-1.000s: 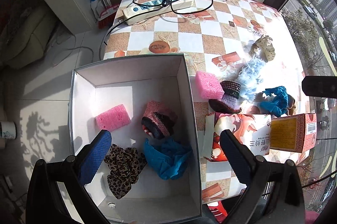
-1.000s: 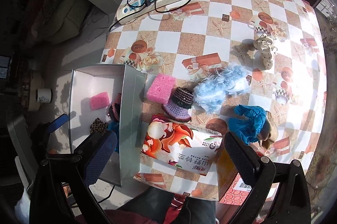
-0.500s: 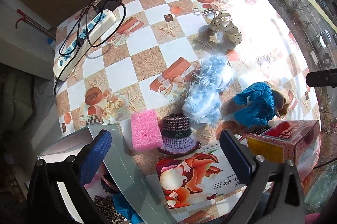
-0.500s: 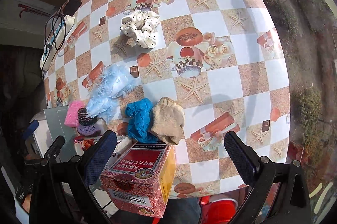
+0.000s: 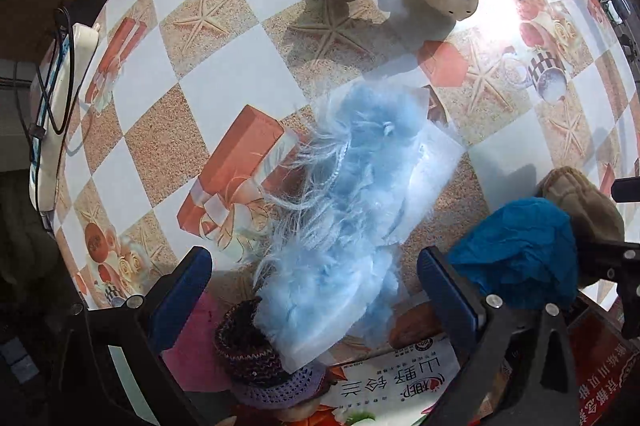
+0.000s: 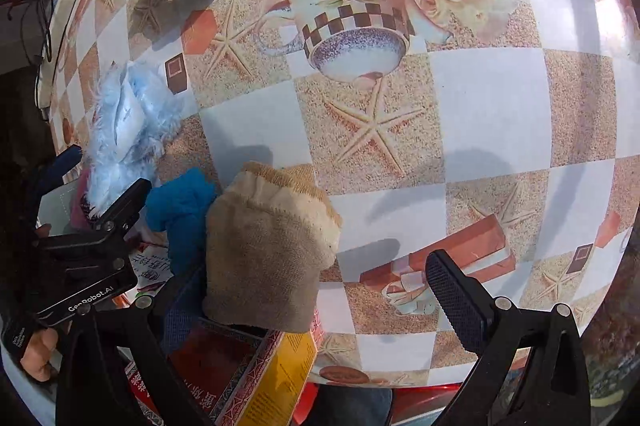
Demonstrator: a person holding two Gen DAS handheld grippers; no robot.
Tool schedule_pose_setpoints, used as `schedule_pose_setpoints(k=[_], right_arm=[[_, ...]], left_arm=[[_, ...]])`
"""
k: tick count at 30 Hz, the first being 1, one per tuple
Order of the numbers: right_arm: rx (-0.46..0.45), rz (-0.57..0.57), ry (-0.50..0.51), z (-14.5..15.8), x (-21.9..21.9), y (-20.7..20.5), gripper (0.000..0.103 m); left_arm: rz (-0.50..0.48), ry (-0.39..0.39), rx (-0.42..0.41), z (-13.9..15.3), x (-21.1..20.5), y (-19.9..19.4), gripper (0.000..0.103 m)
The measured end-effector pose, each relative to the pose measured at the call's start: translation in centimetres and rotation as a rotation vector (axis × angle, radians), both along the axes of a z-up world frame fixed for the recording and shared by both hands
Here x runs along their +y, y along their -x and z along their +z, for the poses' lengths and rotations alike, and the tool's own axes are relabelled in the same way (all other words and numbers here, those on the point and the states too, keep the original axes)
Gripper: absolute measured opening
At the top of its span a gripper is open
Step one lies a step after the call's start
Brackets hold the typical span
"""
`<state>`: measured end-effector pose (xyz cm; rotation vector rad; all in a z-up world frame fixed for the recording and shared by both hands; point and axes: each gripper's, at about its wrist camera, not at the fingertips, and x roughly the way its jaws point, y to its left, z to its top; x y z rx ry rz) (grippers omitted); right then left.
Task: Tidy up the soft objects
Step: 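Grasp the fluffy blue boa with the left tool while the right tool reaches for the beige sock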
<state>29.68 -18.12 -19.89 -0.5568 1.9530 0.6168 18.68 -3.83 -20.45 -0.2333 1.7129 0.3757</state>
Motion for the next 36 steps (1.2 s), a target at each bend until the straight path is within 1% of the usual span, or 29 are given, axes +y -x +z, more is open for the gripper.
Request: schedule_pose_setpoints(k=[3, 4, 6, 8, 10, 11, 13, 16, 18, 22, 24, 27, 29, 30, 31, 32, 34, 36], right_arm=[[-0.198, 0.059, 0.063, 1.0, -1.6, -1.7, 0.103], [-0.246, 0.058, 0.08, 1.4, -2.4, -2.5, 0.103], [-0.29, 0.002, 0.091, 2.1, -4.2, -4.6, 0.103], [-0.284, -0.098, 0.064, 2.9, -6.2, -6.7, 0.103], [-0.247, -0.181, 0.013, 3.4, -7.7, -7.8, 0.103], [-0.229, -0.201, -0.011, 3.6, -8.2, -8.0, 0.103], [-0.221, -0.194, -0.045, 4.0, -8.6, -7.5, 0.103], [-0.194, -0.139, -0.074, 3.7, -7.7, -5.8, 0.103], [-0.19, -0.108, -0.058, 2.8, -7.1, -4.7, 0.103], [-0.217, -0.09, -0.031, 1.0, -6.0, -3.8, 0.103], [-0.214, -0.089, -0.028, 0.4, -5.9, -3.7, 0.103], [-0.225, -0.075, -0.026, -0.1, -5.9, -3.7, 0.103], [-0.236, -0.073, -0.024, -0.2, -5.8, -3.5, 0.103], [-0.24, -0.075, -0.025, -0.2, -5.8, -3.4, 0.103], [-0.245, -0.081, -0.024, -0.2, -5.8, -3.0, 0.103], [-0.25, -0.085, -0.023, -0.2, -5.9, -3.0, 0.103], [-0.254, -0.088, -0.016, -0.2, -4.6, -2.8, 0.103], [-0.255, -0.089, -0.016, -0.3, -4.3, -2.6, 0.103]], left_arm=[[0.009, -0.1, 0.008, -0.4, 1.1, 0.0, 0.103], [0.03, -0.119, 0.013, -0.5, 1.8, 0.1, 0.103], [0.098, -0.118, 0.004, -0.2, 3.5, 0.5, 0.103], [0.15, -0.095, -0.031, 0.8, 4.6, 0.8, 0.103], [0.173, -0.062, -0.07, 1.8, 4.9, 1.0, 0.103], [0.173, -0.045, -0.08, 2.1, 4.8, 1.0, 0.103], [0.168, -0.014, -0.087, 2.1, 4.2, 0.8, 0.103], [0.178, 0.008, -0.074, 1.2, 3.6, 0.4, 0.103], [0.2, 0.029, -0.064, 0.3, 3.4, 0.3, 0.103], [0.217, 0.044, -0.058, -0.9, 3.0, 0.3, 0.103], [0.232, 0.066, -0.083, -1.0, 2.9, 0.3, 0.103], [0.241, 0.087, -0.095, -1.2, 3.2, 0.6, 0.103], [0.269, 0.123, -0.098, -1.5, 3.7, 0.6, 0.103], [0.269, 0.121, -0.097, -2.1, 4.0, -0.2, 0.103], [0.269, 0.12, -0.095, -2.3, 3.7, -0.1, 0.103], [0.272, 0.122, -0.093, -2.3, 3.8, -0.1, 0.103], [0.276, 0.121, -0.093, -2.4, 3.9, 0.0, 0.103], [0.287, 0.111, -0.109, -2.4, 3.5, 0.0, 0.103]])
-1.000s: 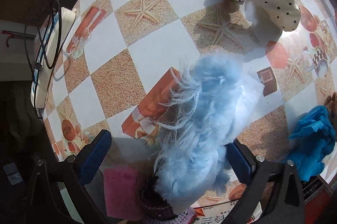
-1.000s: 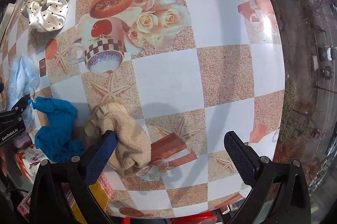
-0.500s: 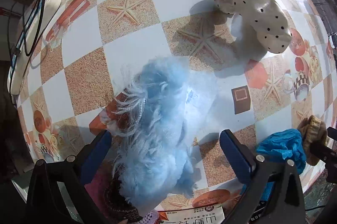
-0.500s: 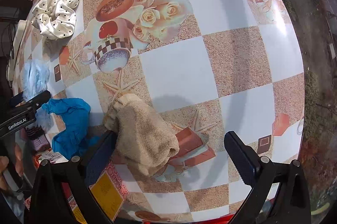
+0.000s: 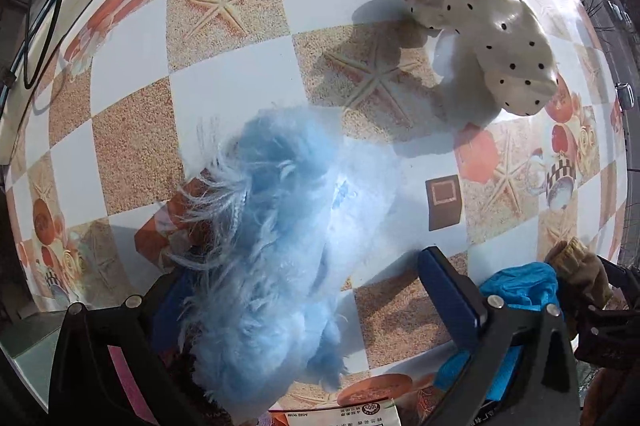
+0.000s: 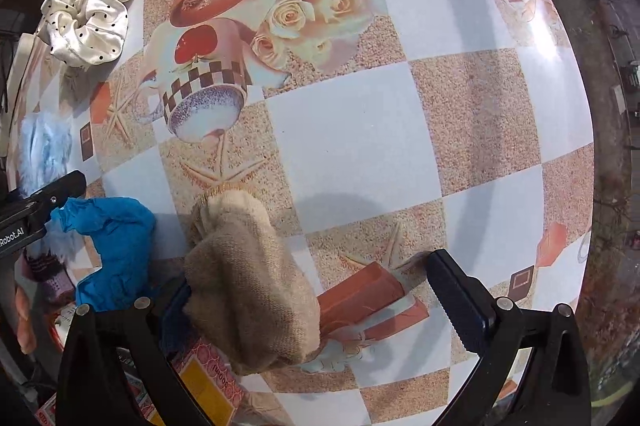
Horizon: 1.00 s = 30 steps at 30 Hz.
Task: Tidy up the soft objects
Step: 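Grasp the fluffy blue boa with the left tool while the right tool reaches for the beige sock, then grasp the beige sock with the right tool while the left tool holds the blue boa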
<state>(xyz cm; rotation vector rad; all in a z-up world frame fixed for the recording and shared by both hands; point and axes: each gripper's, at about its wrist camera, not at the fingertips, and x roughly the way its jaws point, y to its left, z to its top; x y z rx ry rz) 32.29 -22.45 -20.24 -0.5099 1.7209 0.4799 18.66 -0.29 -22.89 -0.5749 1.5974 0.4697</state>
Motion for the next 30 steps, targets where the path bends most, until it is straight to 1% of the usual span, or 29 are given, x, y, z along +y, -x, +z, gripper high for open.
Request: schedule_pose_setpoints(k=[3, 7, 8, 9, 10, 11, 12, 13, 14, 15, 17, 18, 25, 30], right_arm=[[0.005, 0.01, 0.0, -0.2, 0.3, -0.1, 0.103], [0.018, 0.008, -0.005, -0.4, 0.6, -0.4, 0.103], [0.019, 0.003, -0.012, -0.3, 0.5, -0.3, 0.099], [0.014, 0.006, -0.02, 0.1, 0.4, -0.1, 0.096], [0.011, 0.017, -0.036, 0.7, 0.5, 0.2, 0.087], [0.01, 0.033, -0.055, 1.1, 0.7, 0.5, 0.074], [0.017, 0.05, -0.075, 1.4, 1.0, 0.9, 0.066], [0.03, 0.063, -0.095, 1.6, 1.2, 1.1, 0.051], [0.038, 0.072, -0.11, 1.9, 1.4, 1.3, 0.04], [0.034, 0.077, -0.11, 2.1, 1.6, 1.5, 0.038], [0.026, 0.073, -0.119, 2.7, 1.6, 1.5, 0.028], [0.024, 0.062, -0.128, 3.1, 1.5, 1.5, 0.027], [-0.025, -0.019, -0.177, 6.5, -0.9, 0.2, 0.026], [-0.053, -0.073, -0.194, 8.2, -2.8, -0.4, 0.026]], left_arm=[[0.001, -0.021, -0.026, 0.5, -0.9, 0.9, 0.103], [0.015, 0.005, 0.016, 0.3, -0.6, 0.6, 0.103], [0.017, 0.004, 0.023, 0.3, -0.6, 0.6, 0.103], [0.011, 0.001, 0.02, 0.4, -0.7, 0.5, 0.1], [-0.002, 0.001, 0.008, 0.7, -1.0, 0.4, 0.096], [-0.018, -0.002, -0.002, 1.2, -1.5, -0.2, 0.088], [-0.036, -0.005, -0.011, 1.6, -2.0, -0.5, 0.078], [-0.056, -0.008, -0.019, 2.0, -2.4, -0.7, 0.071], [-0.08, -0.011, -0.026, 2.5, -2.7, -1.1, 0.05], [-0.1, -0.013, -0.026, 2.8, -3.1, -1.4, 0.031], [-0.126, -0.037, -0.026, 3.6, -3.5, -2.0, 0.031], [-0.135, -0.049, -0.039, 4.2, -3.8, -2.2, 0.031], [-0.158, -0.08, -0.12, 8.4, -5.1, -3.8, 0.031], [-0.22, -0.099, -0.189, 11.7, -6.1, -5.3, 0.031]])
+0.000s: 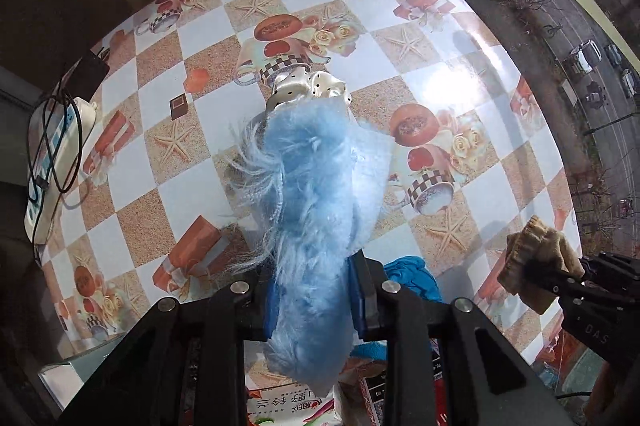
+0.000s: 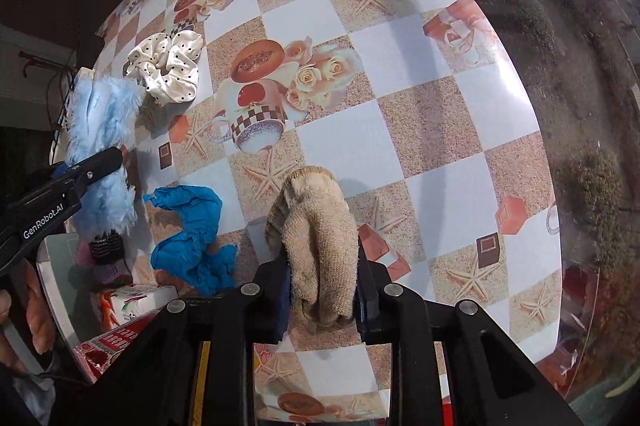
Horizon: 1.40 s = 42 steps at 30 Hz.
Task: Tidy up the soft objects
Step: 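Grasp the beige sock with the right tool while the left tool holds the blue boa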
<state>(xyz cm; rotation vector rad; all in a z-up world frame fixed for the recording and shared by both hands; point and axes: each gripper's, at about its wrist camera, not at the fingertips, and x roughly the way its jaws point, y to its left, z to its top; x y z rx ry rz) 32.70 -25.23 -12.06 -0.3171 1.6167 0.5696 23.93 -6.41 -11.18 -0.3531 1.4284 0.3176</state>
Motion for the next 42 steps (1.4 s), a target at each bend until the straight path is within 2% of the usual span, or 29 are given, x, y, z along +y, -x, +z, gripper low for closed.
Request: schedule_pose_setpoints(k=[13, 23, 33, 42], right_arm=[[-0.061, -0.118, -0.015, 3.0, -5.0, 1.0, 0.026], [-0.098, -0.2, 0.024, 4.7, -9.8, 2.3, 0.026], [-0.104, -0.25, 0.071, 5.3, -13.4, 5.2, 0.026], [-0.09, -0.242, 0.096, 5.4, -14.0, 9.1, 0.026]], left_arm=[[-0.197, -0.02, -0.111, 5.4, -8.5, -2.2, 0.031], [-0.369, 0.02, -0.176, 8.7, -15.8, -1.9, 0.031], [-0.564, 0.069, -0.184, 9.8, -21.6, 2.2, 0.031], [-0.679, 0.108, -0.171, 9.8, -23.1, 8.0, 0.031]])
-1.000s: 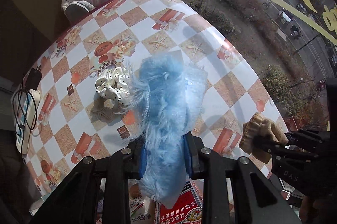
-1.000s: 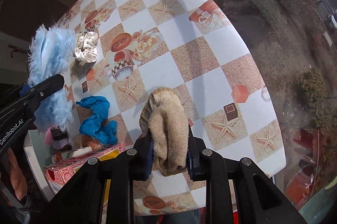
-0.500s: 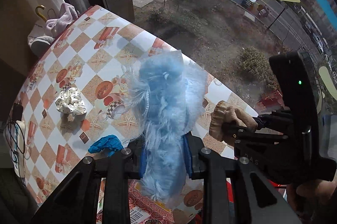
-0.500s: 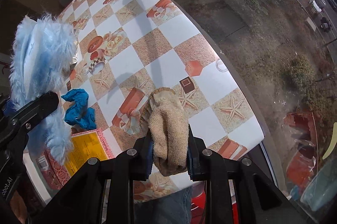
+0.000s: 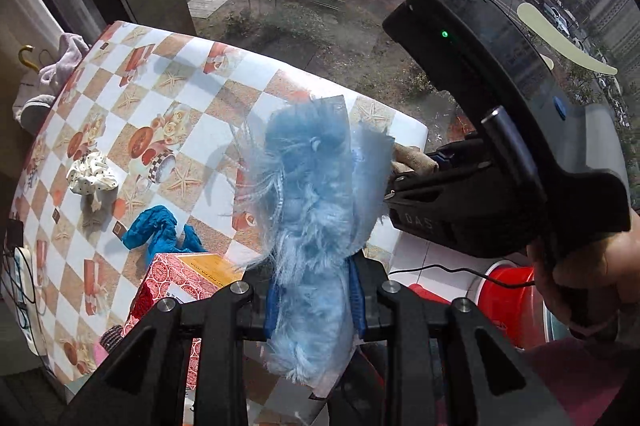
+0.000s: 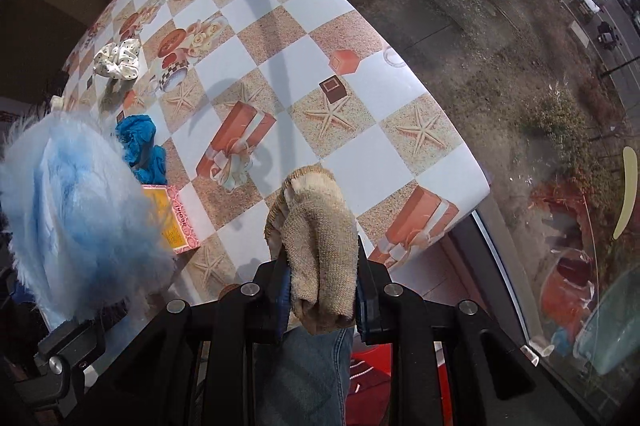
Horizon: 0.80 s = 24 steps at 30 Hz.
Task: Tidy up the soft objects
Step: 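Grasp the beige sock with the right tool while the left tool holds the blue boa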
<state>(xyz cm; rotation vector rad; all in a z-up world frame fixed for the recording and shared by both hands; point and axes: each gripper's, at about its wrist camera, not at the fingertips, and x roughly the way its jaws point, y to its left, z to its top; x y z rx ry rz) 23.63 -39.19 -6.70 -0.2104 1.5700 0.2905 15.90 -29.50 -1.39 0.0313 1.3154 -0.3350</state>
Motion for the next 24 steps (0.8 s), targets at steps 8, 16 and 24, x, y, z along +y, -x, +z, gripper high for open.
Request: schedule_pose_setpoints(k=[8, 16, 24], right_arm=[[0.029, 0.084, 0.003, -0.3, 2.2, 3.5, 0.026], [0.097, 0.238, 0.007, -1.5, 5.4, 8.3, 0.026], [0.116, 0.372, 0.012, -1.7, 8.1, 11.5, 0.026]], left_arm=[[-0.011, 0.025, 0.0, 0.1, 1.9, 4.9, 0.031], [0.015, 0.017, 0.015, -0.5, 4.8, 10.0, 0.031], [0.183, -0.023, 0.061, -2.0, 9.5, 14.6, 0.031]])
